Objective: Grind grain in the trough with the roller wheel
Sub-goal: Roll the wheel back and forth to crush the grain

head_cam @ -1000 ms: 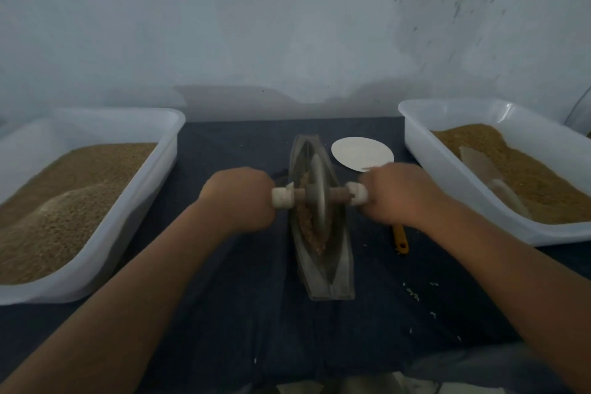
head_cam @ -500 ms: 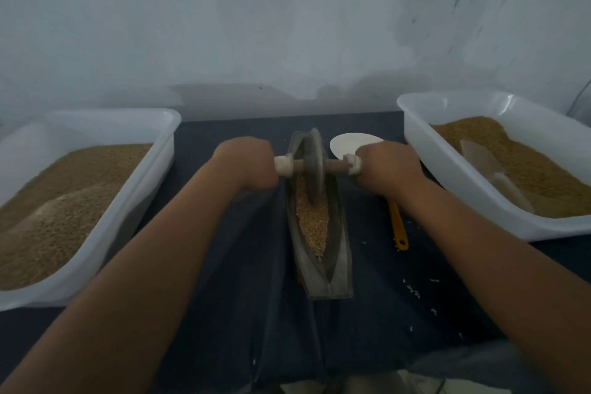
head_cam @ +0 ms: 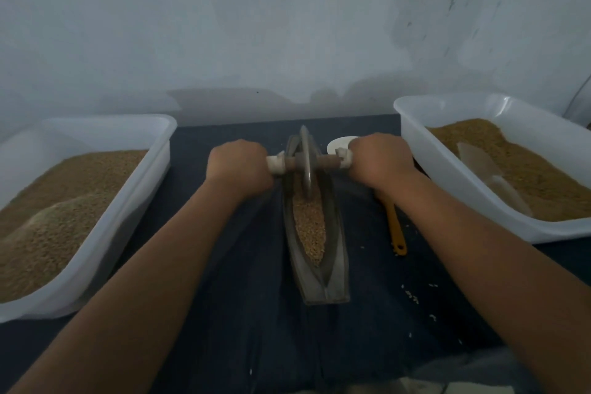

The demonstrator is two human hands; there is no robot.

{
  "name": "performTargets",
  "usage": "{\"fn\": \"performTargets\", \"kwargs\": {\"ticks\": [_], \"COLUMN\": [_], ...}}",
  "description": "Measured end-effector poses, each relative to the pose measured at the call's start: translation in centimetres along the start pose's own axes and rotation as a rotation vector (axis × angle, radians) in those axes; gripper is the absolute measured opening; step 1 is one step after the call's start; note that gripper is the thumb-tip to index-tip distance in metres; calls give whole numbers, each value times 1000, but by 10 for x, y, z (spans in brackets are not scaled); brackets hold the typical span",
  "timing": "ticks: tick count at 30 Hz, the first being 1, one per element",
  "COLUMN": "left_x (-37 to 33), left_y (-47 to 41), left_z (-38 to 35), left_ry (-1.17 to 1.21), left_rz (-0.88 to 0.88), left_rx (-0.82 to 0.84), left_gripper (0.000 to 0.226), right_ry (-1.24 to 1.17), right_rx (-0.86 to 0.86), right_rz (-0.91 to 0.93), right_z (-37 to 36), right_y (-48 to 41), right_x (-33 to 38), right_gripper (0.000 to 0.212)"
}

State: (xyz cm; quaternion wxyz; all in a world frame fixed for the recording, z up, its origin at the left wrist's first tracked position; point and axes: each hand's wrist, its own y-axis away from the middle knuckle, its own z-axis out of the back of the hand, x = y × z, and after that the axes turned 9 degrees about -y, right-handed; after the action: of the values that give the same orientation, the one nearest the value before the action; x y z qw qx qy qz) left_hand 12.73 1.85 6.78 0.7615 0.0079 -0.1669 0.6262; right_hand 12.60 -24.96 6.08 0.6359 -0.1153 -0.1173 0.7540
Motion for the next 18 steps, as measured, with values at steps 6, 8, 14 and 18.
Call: {"fn": "performTargets", "kwargs": {"ticks": [6, 8, 14, 18], "left_x": [15, 18, 5, 1], "left_y": [53, 74, 19, 2], "left_z": [-7, -13, -5, 4], "left_ry": [116, 112, 12, 21], "left_rz": [-184, -219, -80, -18], "left_rx": [214, 184, 100, 61], "left_gripper": [16, 22, 24, 26], "right_ry": [-129, -22, -77, -46], "right_rx": [245, 28, 56, -25], "right_rz": [66, 224, 29, -1], "right_z": [-9, -10, -7, 3], "right_y": [47, 72, 30, 6], "right_x": [-20, -21, -7, 1], "right_gripper": [18, 26, 29, 34]}}
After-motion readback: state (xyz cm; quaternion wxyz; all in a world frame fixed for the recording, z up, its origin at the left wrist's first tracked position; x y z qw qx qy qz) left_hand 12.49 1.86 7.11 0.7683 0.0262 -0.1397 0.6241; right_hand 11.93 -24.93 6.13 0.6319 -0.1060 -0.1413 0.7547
